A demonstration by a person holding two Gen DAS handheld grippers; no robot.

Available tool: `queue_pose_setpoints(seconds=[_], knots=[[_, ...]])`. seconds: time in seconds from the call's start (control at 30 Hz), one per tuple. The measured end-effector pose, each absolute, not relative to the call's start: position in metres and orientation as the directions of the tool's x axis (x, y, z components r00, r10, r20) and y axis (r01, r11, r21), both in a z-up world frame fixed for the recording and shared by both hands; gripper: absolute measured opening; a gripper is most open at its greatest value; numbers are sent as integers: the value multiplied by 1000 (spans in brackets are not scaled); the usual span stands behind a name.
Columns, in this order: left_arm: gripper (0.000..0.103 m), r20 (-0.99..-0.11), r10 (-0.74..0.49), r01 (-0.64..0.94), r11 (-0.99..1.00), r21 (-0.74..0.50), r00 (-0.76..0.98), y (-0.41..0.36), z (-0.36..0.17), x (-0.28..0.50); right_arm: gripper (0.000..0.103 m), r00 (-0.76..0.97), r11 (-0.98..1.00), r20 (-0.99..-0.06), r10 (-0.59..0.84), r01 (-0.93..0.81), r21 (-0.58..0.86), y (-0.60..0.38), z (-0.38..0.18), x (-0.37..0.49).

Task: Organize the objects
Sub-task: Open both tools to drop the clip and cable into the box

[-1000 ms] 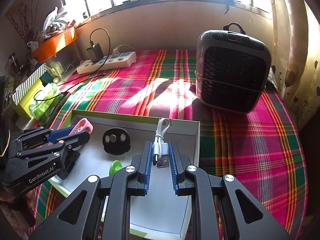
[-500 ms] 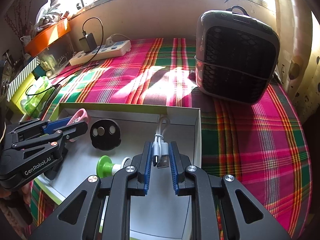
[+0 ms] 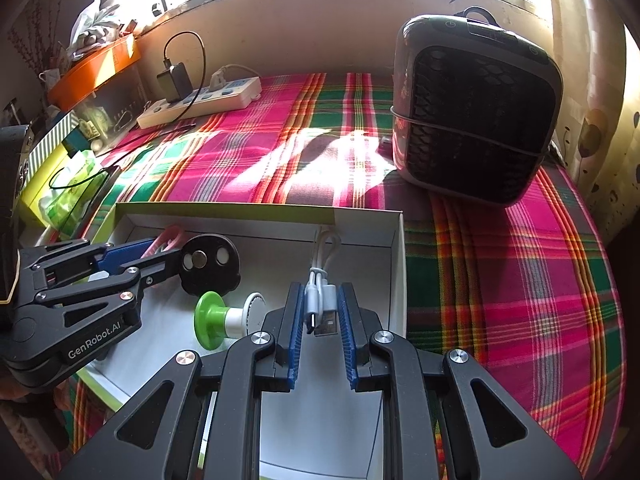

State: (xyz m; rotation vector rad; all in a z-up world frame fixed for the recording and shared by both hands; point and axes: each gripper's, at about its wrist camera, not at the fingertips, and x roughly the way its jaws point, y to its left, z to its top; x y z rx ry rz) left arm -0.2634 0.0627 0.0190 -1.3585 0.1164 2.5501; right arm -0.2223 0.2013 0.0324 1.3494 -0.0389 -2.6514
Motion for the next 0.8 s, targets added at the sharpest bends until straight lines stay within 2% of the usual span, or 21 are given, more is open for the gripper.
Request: queue_pose_setpoints(seconds=[0.4, 0.67, 0.8], knots=[[22, -831, 180, -257, -965, -45, -526, 63, 18, -264, 19, -574, -985, -802, -164, 138, 103, 199, 32, -222], [33, -827, 185, -249, -967, -57, -530, 61, 19, -262, 19, -579, -986, -800, -159, 137, 96, 197, 33, -220], [34, -825, 186, -247, -967, -58, -534, 60, 21, -260, 21, -588, -987, -794, -154, 137, 89, 196, 36, -217]])
